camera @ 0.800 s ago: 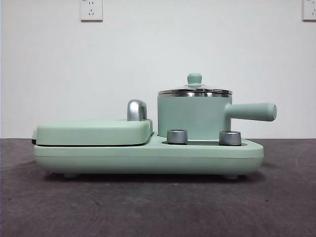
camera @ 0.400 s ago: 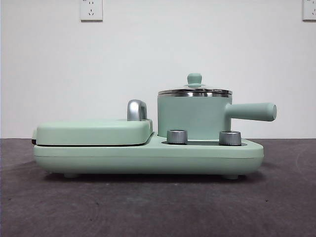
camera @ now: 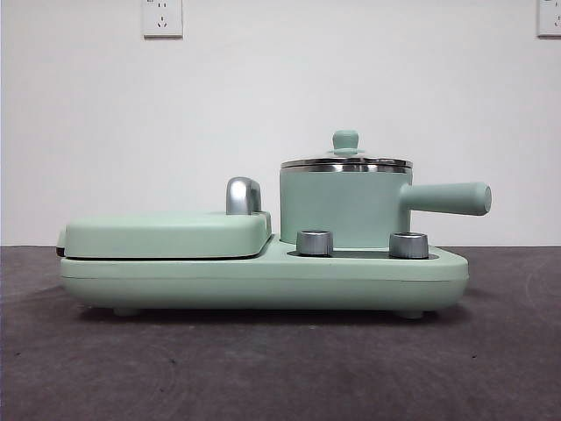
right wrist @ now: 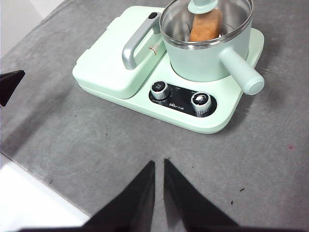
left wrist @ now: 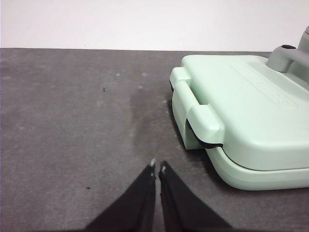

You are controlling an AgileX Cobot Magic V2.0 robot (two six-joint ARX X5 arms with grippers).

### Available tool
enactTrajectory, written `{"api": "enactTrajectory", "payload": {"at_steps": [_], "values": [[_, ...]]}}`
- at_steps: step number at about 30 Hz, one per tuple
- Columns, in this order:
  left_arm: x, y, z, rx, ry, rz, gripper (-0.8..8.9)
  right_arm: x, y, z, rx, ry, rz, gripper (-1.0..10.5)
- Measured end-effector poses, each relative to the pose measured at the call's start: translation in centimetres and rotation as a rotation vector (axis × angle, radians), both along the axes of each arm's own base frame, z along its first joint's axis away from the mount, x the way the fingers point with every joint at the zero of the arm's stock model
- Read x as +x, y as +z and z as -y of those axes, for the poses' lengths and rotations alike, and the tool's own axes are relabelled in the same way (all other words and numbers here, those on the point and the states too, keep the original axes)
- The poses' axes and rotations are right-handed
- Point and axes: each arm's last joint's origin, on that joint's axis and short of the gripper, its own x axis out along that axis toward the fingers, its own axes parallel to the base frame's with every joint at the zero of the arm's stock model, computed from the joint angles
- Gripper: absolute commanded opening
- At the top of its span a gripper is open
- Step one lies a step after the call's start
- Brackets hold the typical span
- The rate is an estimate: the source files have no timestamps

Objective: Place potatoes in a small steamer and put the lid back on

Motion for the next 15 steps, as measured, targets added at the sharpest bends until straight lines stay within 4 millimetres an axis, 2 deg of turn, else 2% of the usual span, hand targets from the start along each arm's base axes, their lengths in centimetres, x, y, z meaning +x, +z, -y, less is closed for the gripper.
{"api": "enactTrajectory", "payload": {"at_steps": [9,12,15], "values": [[0.0,0.0,0.0,0.000,0.000,0.000,0.20,-0.1,-0.4,0.4,0.011,-0.055,0.024,0.3],[0.0,0.0,0.0,0.000,0.000,0.000,0.20,0.3,-1.5,0.7,0.028,-0.140,0.076,0.3],[0.0,0.0,0.0,0.000,0.000,0.000,0.20,1.0,-3.6,1.1,0.042,-0.242,0.146,0.3]]}}
